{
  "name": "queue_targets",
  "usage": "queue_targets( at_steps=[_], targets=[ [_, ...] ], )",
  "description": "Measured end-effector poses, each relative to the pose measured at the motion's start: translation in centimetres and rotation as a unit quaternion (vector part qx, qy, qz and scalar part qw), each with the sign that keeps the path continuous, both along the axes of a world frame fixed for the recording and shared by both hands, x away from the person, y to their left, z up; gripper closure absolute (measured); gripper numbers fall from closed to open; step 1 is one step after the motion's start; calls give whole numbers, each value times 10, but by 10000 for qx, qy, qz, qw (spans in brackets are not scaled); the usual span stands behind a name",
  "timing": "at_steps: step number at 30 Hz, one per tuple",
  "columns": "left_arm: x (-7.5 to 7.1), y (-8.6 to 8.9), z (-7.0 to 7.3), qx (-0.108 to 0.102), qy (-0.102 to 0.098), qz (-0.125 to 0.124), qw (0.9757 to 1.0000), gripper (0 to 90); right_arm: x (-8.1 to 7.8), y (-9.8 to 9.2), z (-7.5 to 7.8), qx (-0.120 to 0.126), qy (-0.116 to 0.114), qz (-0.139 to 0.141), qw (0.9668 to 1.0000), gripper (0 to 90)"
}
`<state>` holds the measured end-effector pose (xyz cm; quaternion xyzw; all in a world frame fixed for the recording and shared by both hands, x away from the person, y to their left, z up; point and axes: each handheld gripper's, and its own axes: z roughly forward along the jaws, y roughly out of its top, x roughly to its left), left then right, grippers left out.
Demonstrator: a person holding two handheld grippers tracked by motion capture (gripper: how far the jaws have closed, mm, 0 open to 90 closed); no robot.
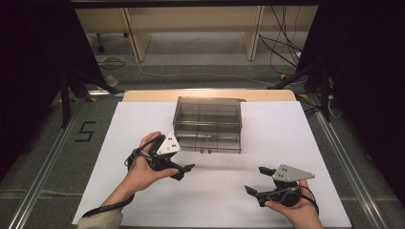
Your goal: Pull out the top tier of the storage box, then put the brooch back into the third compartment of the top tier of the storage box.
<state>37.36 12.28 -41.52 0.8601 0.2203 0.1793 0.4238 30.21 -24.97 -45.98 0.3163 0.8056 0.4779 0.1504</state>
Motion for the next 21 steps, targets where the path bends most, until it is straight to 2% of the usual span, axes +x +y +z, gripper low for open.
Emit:
queue_targets(
  at_steps=[4, 10, 21],
  targets=[
    [-2, 9, -4, -116, 66, 118, 9998, 40, 0, 0, 0, 3, 4, 9, 10000, 163],
    [-4, 18, -7, -104, 119, 188, 9997, 40, 0, -1, 0, 19, 15, 19, 10000, 163],
    [-10, 34, -8, -247, 174, 330, 9990, 36, 0, 0, 0, 7, -1, 29, 10000, 163]
  ],
)
